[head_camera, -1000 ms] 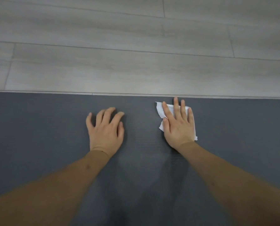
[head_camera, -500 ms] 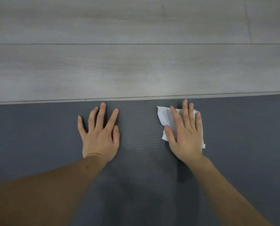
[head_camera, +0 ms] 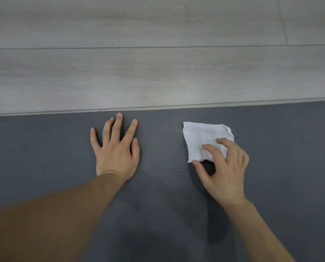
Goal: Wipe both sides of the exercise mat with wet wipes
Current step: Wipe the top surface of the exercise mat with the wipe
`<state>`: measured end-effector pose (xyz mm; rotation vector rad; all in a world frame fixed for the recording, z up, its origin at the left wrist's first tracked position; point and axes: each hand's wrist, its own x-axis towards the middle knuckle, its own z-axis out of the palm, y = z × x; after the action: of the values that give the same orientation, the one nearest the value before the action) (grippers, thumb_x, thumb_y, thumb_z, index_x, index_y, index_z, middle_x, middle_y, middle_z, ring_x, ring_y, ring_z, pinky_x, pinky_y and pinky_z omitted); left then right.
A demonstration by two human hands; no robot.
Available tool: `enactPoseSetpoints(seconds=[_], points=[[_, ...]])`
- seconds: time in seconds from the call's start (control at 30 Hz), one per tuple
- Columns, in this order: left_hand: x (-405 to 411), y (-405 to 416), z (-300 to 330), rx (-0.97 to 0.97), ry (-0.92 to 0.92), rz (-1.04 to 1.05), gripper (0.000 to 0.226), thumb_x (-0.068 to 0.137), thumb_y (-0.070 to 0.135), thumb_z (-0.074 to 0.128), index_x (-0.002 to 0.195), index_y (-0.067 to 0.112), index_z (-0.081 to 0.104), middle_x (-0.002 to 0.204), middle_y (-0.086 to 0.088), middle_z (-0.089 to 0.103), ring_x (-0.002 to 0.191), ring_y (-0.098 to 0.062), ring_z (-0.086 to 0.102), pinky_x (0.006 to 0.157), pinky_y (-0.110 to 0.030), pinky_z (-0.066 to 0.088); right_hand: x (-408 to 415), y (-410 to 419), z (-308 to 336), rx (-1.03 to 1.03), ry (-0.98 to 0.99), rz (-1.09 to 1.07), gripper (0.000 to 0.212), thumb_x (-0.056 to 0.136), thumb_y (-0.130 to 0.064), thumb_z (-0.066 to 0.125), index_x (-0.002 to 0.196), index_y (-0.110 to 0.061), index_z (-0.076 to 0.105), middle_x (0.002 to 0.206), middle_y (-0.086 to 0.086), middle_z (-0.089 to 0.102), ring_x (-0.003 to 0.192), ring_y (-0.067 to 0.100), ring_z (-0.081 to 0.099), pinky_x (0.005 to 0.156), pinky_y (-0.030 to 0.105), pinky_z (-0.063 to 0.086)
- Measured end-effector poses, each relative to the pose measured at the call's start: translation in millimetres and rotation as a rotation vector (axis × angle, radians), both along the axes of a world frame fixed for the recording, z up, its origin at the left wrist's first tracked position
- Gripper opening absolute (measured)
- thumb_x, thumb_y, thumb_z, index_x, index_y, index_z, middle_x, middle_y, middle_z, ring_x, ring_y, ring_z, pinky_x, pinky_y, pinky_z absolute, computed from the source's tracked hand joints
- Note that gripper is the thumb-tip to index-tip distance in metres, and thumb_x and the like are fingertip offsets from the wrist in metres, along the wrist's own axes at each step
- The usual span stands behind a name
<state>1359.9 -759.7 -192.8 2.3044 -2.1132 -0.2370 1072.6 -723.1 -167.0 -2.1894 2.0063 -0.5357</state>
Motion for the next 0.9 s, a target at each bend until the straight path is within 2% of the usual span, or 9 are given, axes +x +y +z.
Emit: enactPoseSetpoints(seconds=[0.07, 0.13, 0.33, 0.5, 0.57, 0.63, 0.7, 0.8, 0.9], points=[[-0.1, 0.4, -0.1, -0.012, 0.008, 0.011, 0.056, 0.099, 0.043, 0.033, 0.154, 0.039, 0.037, 0.167, -0.002, 0.021, 0.152, -0.024, 0.018, 0.120, -0.067, 0.007, -4.3, 9.3, 0.5, 0.009, 0.017, -0.007, 0.034, 0.084, -0.039, 0.075, 0.112, -0.020, 0.071, 0.123, 0.003, 0.057, 0.112, 0.026, 0.054, 0.100, 0.040, 0.030], [-0.2, 0.0, 0.0, -0.023, 0.022, 0.013, 0.055, 0.099, 0.044, 0.033, 0.153, 0.039, 0.039, 0.166, -0.001, 0.023, 0.151, -0.024, 0.018, 0.120, -0.067, 0.007, -9.3, 16.2, -2.0, 0.062, 0.042, -0.004, 0.030, 0.086, -0.037, 0.072, 0.112, -0.022, 0.068, 0.118, -0.002, 0.056, 0.110, 0.025, 0.055, 0.097, 0.036, 0.030], [2.3, 0.5, 0.0, -0.038, 0.090, 0.012, 0.052, 0.101, 0.046, 0.033, 0.153, 0.042, 0.037, 0.166, 0.001, 0.023, 0.152, -0.021, 0.014, 0.121, -0.065, 0.004, -12.5, 8.8, -2.6, 0.121, -0.033, -0.025, 0.007, 0.097, -0.031, 0.069, 0.101, -0.027, 0.072, 0.103, -0.009, 0.061, 0.096, 0.022, 0.057, 0.081, 0.040, 0.042], [7.6, 3.5, 1.1, -0.030, 0.136, -0.023, 0.053, 0.103, 0.049, 0.030, 0.156, 0.043, 0.031, 0.169, 0.002, 0.015, 0.154, -0.020, 0.008, 0.122, -0.062, -0.003, 4.5, -3.1, 25.0, 0.308, -0.094, -0.027, 0.019, 0.104, -0.043, 0.048, 0.108, -0.039, 0.066, 0.092, -0.020, 0.067, 0.084, 0.009, 0.061, 0.071, 0.031, 0.047], [13.1, 3.9, 1.9, 0.013, 0.146, -0.054, 0.055, 0.103, 0.052, 0.029, 0.158, 0.045, 0.024, 0.171, 0.004, 0.008, 0.155, -0.018, 0.003, 0.122, -0.061, -0.007, 4.3, -12.8, 24.2, 0.231, -0.112, -0.136, 0.024, 0.104, -0.038, 0.048, 0.123, -0.035, 0.063, 0.105, -0.014, 0.065, 0.098, 0.015, 0.060, 0.075, 0.034, 0.047], [20.5, 2.3, 3.9, 0.081, 0.161, -0.097, 0.057, 0.103, 0.055, 0.030, 0.159, 0.047, 0.017, 0.171, 0.006, 0.000, 0.156, -0.016, -0.002, 0.121, -0.060, -0.011, 1.5, -24.1, 20.1, 0.227, -0.018, -0.249, 0.039, 0.101, -0.040, 0.055, 0.138, -0.026, 0.057, 0.124, 0.001, 0.055, 0.118, 0.025, 0.050, 0.089, 0.040, 0.046], [26.6, -2.4, 8.2, 0.179, 0.186, -0.125, 0.060, 0.103, 0.056, 0.033, 0.159, 0.050, 0.012, 0.171, 0.008, -0.007, 0.156, -0.015, -0.007, 0.121, -0.060, -0.014, -0.3, -31.0, 13.6, 0.294, 0.100, -0.304, 0.040, 0.096, -0.043, 0.062, 0.131, -0.021, 0.062, 0.129, 0.006, 0.048, 0.122, 0.029, 0.044, 0.097, 0.042, 0.039], [30.6, -9.4, 14.5, 0.287, 0.250, -0.112, 0.064, 0.102, 0.054, 0.042, 0.157, 0.053, 0.010, 0.170, 0.011, -0.013, 0.155, -0.012, -0.011, 0.120, -0.058, -0.017, 8.7, -31.5, 13.6, 0.320, 0.068, -0.322, 0.023, 0.097, -0.037, 0.062, 0.111, -0.020, 0.067, 0.124, 0.006, 0.054, 0.119, 0.030, 0.048, 0.097, 0.042, 0.037], [30.1, -13.3, 14.0, 0.302, 0.276, -0.109, 0.065, 0.101, 0.053, 0.045, 0.155, 0.056, 0.009, 0.169, 0.013, -0.016, 0.155, -0.011, -0.014, 0.118, -0.057, -0.019, 23.0, -22.2, 33.7, 0.297, -0.094, -0.248, 0.012, 0.099, -0.034, 0.055, 0.098, -0.021, 0.056, 0.097, -0.002, 0.064, 0.096, 0.027, 0.060, 0.083, 0.041, 0.045]])
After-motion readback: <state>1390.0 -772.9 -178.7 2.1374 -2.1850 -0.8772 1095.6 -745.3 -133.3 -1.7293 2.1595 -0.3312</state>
